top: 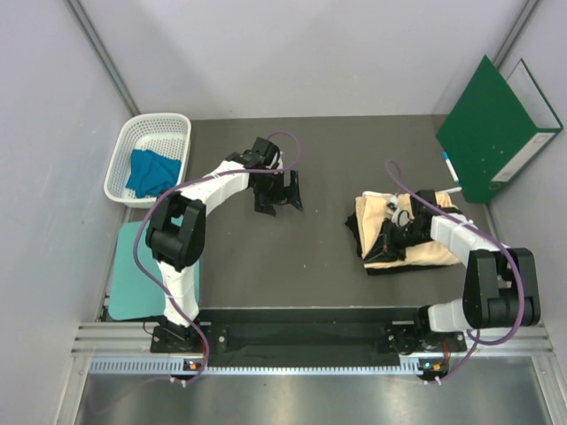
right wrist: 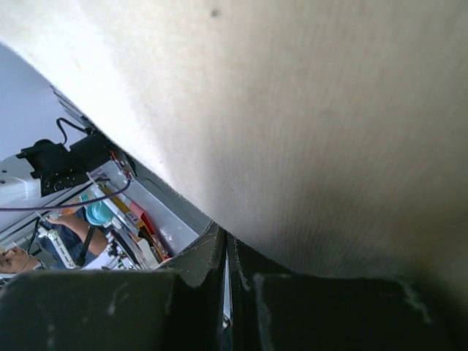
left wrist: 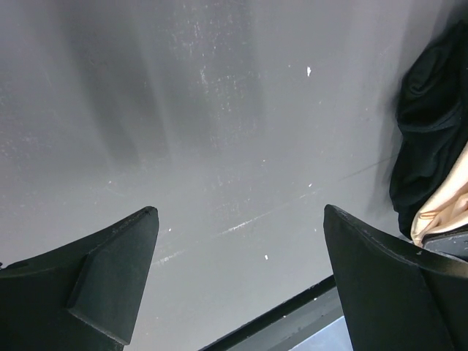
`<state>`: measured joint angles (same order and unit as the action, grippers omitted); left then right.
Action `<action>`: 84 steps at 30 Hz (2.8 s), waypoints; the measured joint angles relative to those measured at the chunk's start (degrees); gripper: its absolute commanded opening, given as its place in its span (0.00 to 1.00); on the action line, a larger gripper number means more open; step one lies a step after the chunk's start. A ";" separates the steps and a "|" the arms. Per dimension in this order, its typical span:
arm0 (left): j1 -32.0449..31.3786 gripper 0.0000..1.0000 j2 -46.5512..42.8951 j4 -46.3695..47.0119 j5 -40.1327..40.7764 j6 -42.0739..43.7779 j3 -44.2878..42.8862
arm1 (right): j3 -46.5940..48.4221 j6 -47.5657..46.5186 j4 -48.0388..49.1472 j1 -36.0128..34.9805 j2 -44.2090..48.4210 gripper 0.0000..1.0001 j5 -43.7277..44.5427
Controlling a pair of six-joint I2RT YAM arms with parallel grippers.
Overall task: Fold and stack the t-shirts
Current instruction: Smooth out wrinkles on the folded tshirt, then put the neatly folded tshirt into the corner of the board with the right arm
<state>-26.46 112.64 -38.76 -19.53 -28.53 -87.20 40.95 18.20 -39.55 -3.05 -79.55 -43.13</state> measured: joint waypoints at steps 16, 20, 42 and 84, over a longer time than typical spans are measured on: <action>0.00 0.99 0.11 -0.72 -0.02 1.33 -0.42 | 8.41 -3.58 -9.42 0.85 1.88 0.00 1.09; 0.00 0.99 0.42 -0.81 0.00 1.68 -0.83 | 13.99 -2.89 -8.55 -1.68 3.19 0.00 1.60; 4.22 0.99 0.46 -2.86 2.56 3.02 -1.70 | 51.71 -4.83 -13.62 -24.22 -39.63 0.00 33.05; 5.05 0.99 0.31 -0.87 0.96 0.57 1.07 | 23.71 -1.49 -14.84 -1.33 -25.33 0.00 64.65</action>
<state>-21.41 112.95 -39.64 -18.57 -27.97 -86.13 64.66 16.71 -54.39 -4.38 -104.88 21.52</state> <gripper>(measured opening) 0.987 0.003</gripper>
